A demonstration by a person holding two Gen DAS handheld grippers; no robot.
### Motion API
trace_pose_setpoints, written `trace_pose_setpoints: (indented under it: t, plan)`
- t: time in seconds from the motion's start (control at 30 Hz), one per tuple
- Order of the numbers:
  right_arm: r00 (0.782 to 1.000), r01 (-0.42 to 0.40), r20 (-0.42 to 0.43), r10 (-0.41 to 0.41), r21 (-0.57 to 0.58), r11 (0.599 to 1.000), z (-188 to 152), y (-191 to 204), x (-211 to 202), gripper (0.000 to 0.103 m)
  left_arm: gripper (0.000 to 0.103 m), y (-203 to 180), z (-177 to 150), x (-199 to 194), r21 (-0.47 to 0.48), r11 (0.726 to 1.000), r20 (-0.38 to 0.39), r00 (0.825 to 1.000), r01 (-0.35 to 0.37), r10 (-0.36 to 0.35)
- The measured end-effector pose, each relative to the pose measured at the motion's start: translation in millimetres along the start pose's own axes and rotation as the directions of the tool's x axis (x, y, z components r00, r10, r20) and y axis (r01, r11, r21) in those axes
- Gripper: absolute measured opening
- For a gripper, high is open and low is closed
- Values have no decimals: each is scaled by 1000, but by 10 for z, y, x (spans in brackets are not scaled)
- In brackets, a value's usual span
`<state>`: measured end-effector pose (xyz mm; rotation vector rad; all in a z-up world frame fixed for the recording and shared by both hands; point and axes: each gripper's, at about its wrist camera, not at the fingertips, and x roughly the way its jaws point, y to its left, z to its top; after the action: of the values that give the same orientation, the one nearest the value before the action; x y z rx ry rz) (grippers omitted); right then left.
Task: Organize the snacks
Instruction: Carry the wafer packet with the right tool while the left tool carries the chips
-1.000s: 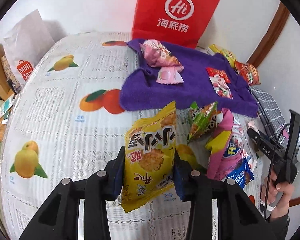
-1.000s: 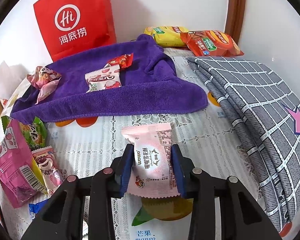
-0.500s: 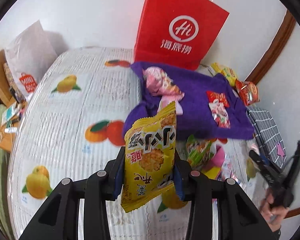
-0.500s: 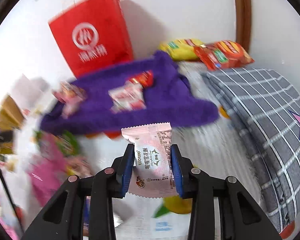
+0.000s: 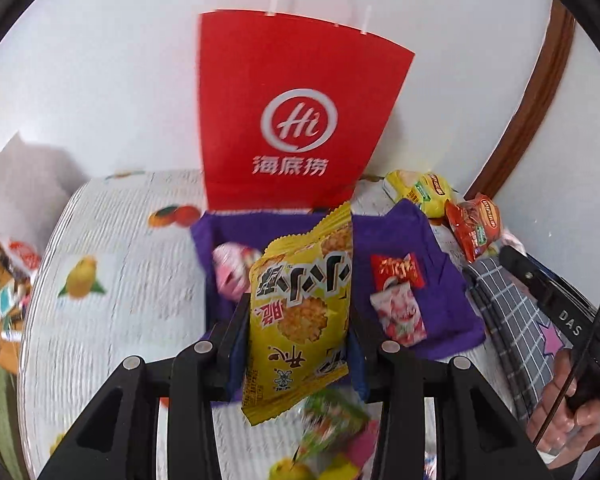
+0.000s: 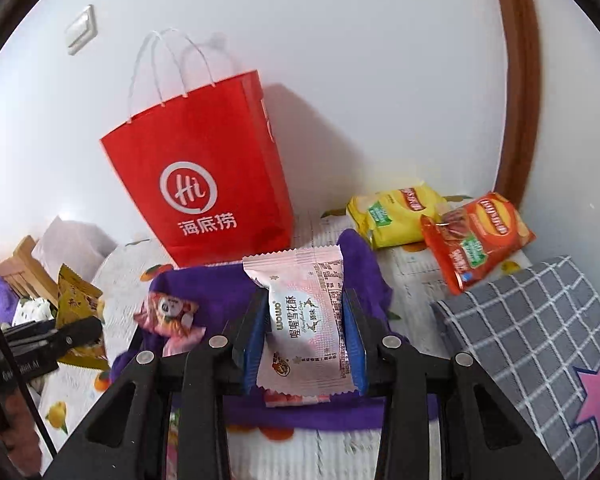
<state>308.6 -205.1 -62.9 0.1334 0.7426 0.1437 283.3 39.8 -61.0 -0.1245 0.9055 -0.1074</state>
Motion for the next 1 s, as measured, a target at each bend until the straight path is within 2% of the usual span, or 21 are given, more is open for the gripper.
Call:
trace_pose_setpoints:
  t: [0.17, 0.23, 0.3, 0.4, 0.5, 0.57, 0.73, 0.87, 1.0]
  plan:
    - [1000, -4, -6, 4, 3, 1000, 45, -56, 316, 36, 39, -198, 129, 278, 15, 1000, -23, 1000, 7, -6]
    - [998, -54, 15, 54, 18, 998, -1, -123, 421, 36, 39, -272, 169, 376, 25, 1000, -23, 1000, 0, 0]
    - [998, -70, -1, 71, 46, 996, -53, -186, 530, 36, 39, -344, 196, 472, 39, 999, -21, 1000, -7, 7]
    - [998, -33, -45, 35, 54, 998, -114, -274, 683, 36, 39, -389, 198, 593, 47, 999, -16, 1000, -11, 12]
    - [998, -37, -55, 41, 73, 997, -170, -357, 702, 36, 39, -408, 177, 744, 34, 999, -27, 1000, -12, 13]
    - [997, -28, -68, 33, 75, 997, -212, -386, 735, 36, 39, -458, 166, 837, 59, 998, -48, 999, -17, 20]
    - [992, -47, -117, 56, 77, 996, -370, -396, 862, 37, 39, -457, 135, 910, 62, 998, -65, 998, -22, 26]
    - [992, -44, -113, 51, 58, 997, -416, -349, 884, 37, 39, -427, 145, 915, 60, 998, -65, 997, -38, 41]
    - [988, -53, -141, 62, 70, 996, -448, -342, 942, 37, 39, -412, 141, 946, 49, 999, -95, 995, -7, 12]
